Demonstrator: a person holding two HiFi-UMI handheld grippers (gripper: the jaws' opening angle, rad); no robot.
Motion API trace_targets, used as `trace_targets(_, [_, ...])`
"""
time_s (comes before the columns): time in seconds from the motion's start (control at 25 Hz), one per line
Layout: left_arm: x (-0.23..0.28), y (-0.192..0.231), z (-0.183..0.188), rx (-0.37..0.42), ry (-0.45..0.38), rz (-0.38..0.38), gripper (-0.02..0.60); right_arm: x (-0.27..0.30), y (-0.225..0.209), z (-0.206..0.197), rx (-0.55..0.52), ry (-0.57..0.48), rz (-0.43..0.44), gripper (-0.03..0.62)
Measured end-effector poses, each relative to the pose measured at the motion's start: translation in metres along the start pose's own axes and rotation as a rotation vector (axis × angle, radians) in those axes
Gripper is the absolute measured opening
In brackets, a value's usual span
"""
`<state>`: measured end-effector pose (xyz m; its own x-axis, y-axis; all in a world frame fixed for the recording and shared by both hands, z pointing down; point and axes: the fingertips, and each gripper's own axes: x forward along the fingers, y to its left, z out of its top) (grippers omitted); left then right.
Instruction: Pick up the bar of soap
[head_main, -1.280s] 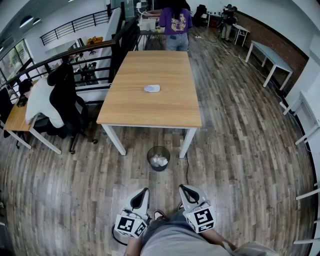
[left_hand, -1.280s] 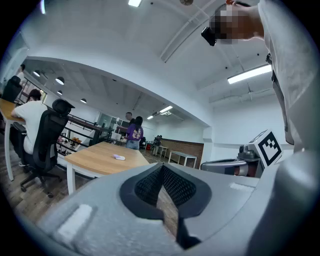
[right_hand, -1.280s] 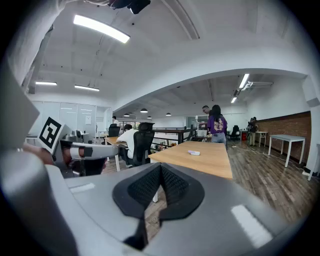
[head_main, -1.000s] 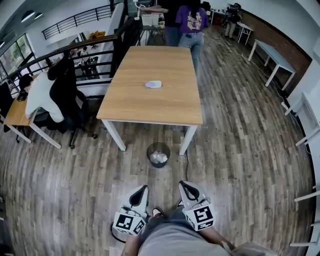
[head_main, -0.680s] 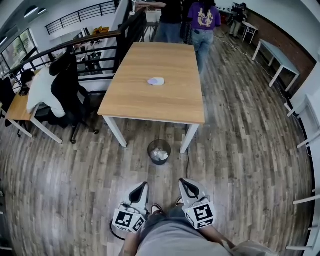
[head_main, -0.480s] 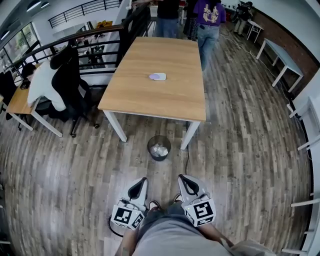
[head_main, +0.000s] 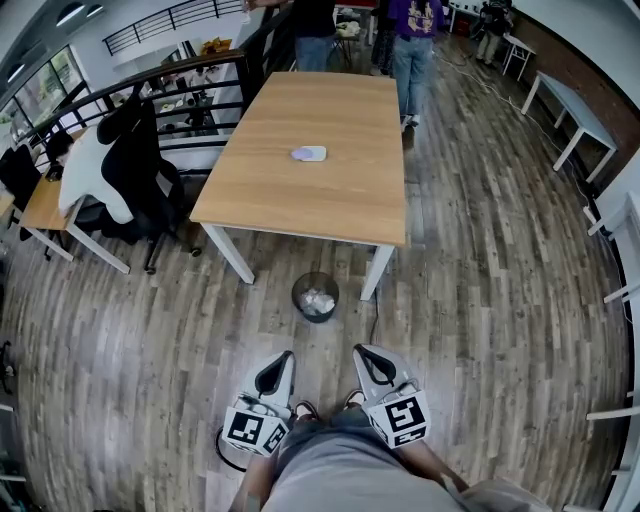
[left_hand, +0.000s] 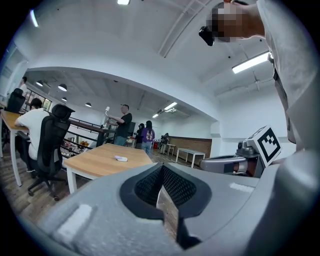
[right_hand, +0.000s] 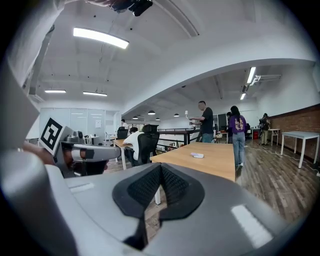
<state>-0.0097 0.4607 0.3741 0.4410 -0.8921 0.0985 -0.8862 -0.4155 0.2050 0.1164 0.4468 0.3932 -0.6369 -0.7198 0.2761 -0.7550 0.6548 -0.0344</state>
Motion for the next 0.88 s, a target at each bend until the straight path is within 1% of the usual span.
trace_targets(0.28, [0.032,-0.023,0.003,0.025,-0.011,0.021,0.0,-0.013,-0.048,-0.008,0.016,-0.003,0.004,0.003])
trace_targets(0.4, [0.04,-0.03,0.0,0.019,-0.009,0.025,0.0,-0.02,-0.062,-0.012,0.023,-0.003,-0.007,0.003])
trace_targets(0.56, [0.054,-0.043,-0.003,0.032,-0.01,-0.001,0.0,-0.026,-0.076,-0.012,0.036,-0.026,-0.018,0.003])
trace_targets(0.64, [0.062,-0.047,-0.001,0.03,-0.011,-0.008,0.0,-0.026,-0.081,-0.014,0.047,-0.017,-0.022,0.003])
trace_targets(0.88, [0.081,-0.042,-0.004,0.017,-0.011,-0.027,0.0,-0.018,-0.088,-0.017,0.054,-0.008,-0.023,0.003])
